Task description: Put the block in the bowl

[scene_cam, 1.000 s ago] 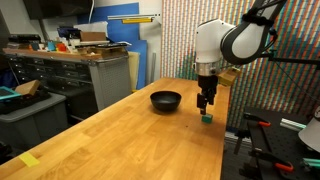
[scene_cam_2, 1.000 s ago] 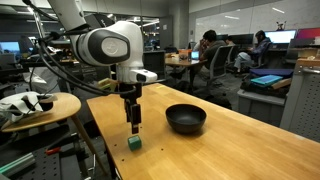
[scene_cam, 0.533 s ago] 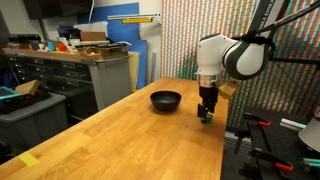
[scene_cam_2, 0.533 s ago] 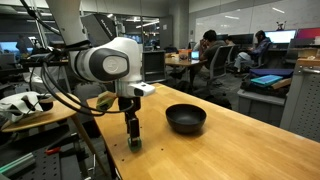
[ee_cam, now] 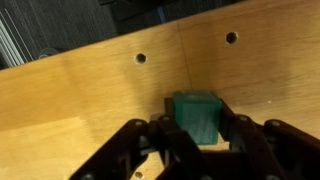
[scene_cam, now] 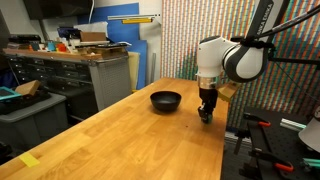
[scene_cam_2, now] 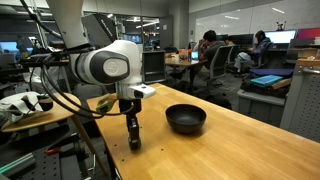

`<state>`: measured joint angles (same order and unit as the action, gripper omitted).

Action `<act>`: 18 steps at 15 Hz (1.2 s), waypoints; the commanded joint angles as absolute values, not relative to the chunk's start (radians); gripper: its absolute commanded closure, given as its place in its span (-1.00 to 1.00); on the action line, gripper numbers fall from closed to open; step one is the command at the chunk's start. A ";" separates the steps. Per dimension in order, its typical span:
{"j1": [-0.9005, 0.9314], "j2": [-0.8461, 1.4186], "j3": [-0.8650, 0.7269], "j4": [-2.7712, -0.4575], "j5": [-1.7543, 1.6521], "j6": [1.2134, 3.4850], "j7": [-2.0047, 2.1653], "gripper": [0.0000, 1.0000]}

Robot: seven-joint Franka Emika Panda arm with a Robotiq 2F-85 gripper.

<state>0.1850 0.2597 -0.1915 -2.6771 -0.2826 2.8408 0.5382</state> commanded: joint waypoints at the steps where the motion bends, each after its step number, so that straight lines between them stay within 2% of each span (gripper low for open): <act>1: 0.242 0.230 -0.226 -2.678 -0.312 2.833 0.587 0.65; 12: 0.140 0.045 -0.122 -2.604 -0.257 2.580 0.414 0.65; 18: 0.038 0.091 -0.101 -2.428 -0.188 2.497 0.222 0.65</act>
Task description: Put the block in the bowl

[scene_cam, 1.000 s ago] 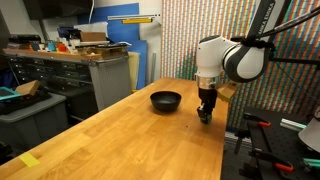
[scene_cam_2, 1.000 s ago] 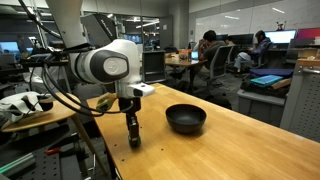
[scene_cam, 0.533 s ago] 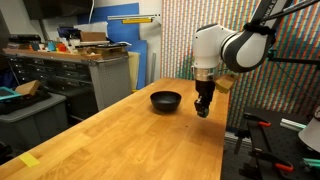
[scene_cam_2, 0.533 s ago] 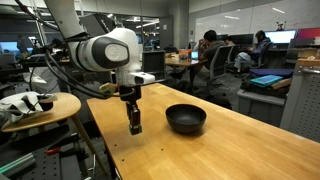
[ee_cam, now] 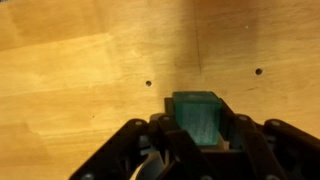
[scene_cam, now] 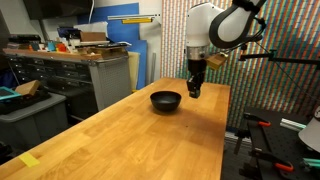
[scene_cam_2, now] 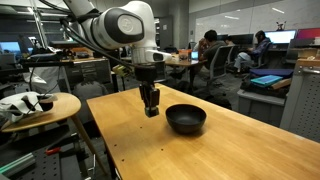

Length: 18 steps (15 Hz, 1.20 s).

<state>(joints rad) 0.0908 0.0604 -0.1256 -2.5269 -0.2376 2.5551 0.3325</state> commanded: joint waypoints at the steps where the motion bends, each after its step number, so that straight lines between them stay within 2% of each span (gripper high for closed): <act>1: 0.025 0.113 -0.101 -2.386 -0.170 2.485 0.177 0.65; 11: -0.115 0.427 -0.053 -1.927 0.039 2.314 -0.251 0.65; 18: -0.147 0.548 0.014 -1.769 0.056 2.176 -0.359 0.65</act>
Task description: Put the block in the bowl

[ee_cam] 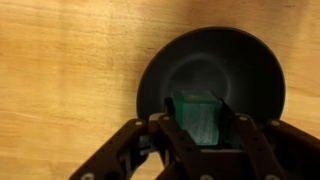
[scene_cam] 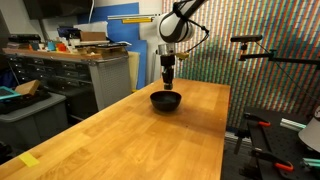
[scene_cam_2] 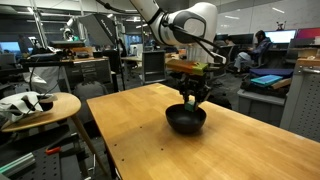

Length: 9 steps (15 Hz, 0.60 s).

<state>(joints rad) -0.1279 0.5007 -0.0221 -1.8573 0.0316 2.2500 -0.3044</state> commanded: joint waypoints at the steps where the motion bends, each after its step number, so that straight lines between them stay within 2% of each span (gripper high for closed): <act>1: -0.146 0.556 0.022 -1.757 0.056 2.163 -0.367 0.65; 9: -0.141 0.602 0.037 -1.759 0.055 2.167 -0.348 0.65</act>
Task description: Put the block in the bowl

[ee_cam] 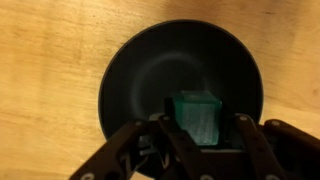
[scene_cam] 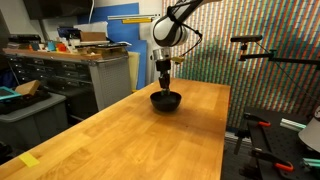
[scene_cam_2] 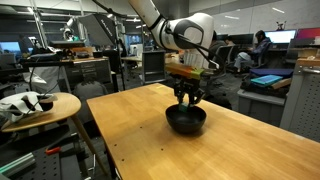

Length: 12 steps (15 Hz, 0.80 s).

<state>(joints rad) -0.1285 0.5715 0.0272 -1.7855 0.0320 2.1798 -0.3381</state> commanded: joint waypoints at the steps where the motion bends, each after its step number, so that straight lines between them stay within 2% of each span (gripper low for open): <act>1: -0.140 0.610 0.037 -1.763 0.056 2.182 -0.345 0.65; 8: -0.134 0.654 0.037 -1.770 0.043 2.225 -0.333 0.65; 9: -0.132 0.654 0.036 -1.772 0.039 2.228 -0.334 -0.15; 10: -0.132 0.651 0.037 -1.775 0.039 2.226 -0.335 -0.36; 12: -0.131 0.638 0.036 -1.785 0.038 2.223 -0.330 -0.63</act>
